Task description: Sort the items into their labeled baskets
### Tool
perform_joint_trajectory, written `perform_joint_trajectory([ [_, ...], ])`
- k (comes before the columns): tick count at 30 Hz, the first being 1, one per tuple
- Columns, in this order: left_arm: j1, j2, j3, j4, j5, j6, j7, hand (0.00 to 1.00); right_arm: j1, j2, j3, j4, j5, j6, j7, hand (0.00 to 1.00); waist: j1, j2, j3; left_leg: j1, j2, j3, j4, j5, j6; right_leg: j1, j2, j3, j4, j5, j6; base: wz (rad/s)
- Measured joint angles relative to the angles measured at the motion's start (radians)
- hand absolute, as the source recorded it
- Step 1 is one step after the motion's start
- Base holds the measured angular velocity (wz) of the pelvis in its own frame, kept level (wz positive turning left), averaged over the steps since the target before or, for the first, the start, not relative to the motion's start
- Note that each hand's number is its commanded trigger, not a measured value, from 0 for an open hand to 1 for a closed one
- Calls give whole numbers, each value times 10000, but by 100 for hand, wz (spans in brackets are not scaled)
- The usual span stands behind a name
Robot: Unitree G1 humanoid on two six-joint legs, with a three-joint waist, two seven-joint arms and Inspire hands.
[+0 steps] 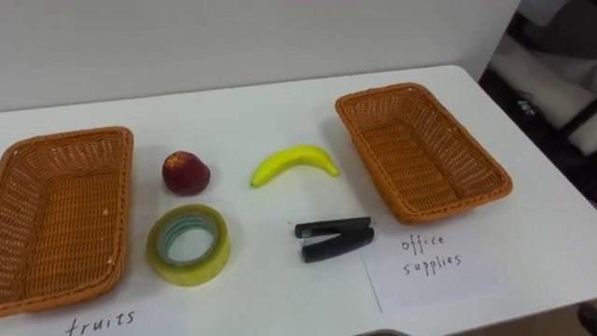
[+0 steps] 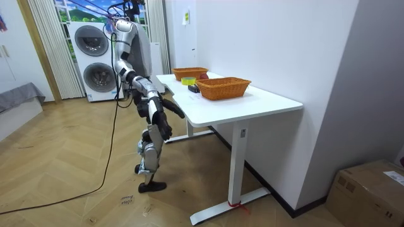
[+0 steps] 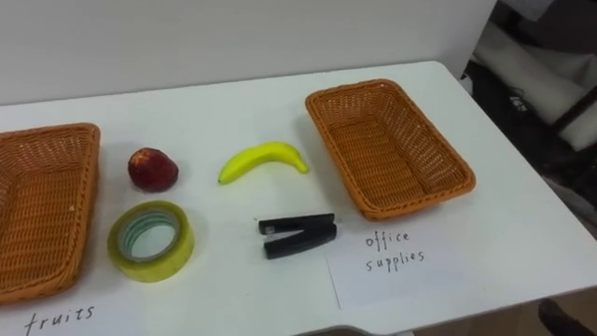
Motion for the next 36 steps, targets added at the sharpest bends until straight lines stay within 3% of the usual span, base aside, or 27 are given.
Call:
perform_joint_trajectory([
  [4, 38, -1, -87, 161, -16, -8, -6, 0, -10, -4, 9, -1047, 7, -33, -611, 0, -9, -6, 5, 13, -10, 0, 2, 4, 5, -6, -7, 14, 25, -2, 3, -2],
  [12, 39, 29, -582, 167, 14, -13, -34, 0, -544, -226, 110, -3219, -1243, -983, -1261, 0, 197, -170, 11, -158, -12, -84, 51, 4, 6, -15, -27, -136, -53, 24, 38, 10],
  [19, -5, 38, -656, 135, 30, -6, -222, 0, -1096, -419, 367, -3744, -1978, -988, -1197, 0, 241, -159, -51, -308, -13, -86, 46, 26, 42, -159, -31, -159, -51, 57, 41, 1],
  [26, -146, 42, -778, 196, 30, 18, -662, 0, -1552, -867, 446, -4392, -3051, -980, -633, 0, 326, -139, -12, -203, -4, -87, 13, 26, 42, -49, -20, -170, -33, 62, 37, -1],
  [27, -172, 49, -823, 197, 32, 28, -684, 0, -1549, -903, 563, -4486, -3167, -975, -569, 0, 406, -158, 16, -128, -4, -82, 9, 26, 42, 2, -19, -152, -35, 61, 37, -8],
  [36, -212, 124, -1174, 200, 319, 142, -878, 0, -1767, -912, 1878, -5217, -4600, -965, 126, 0, 648, -280, 5, -127, -2, -167, 3, 26, 42, 78, -36, -288, -200, 103, 39, 2],
])
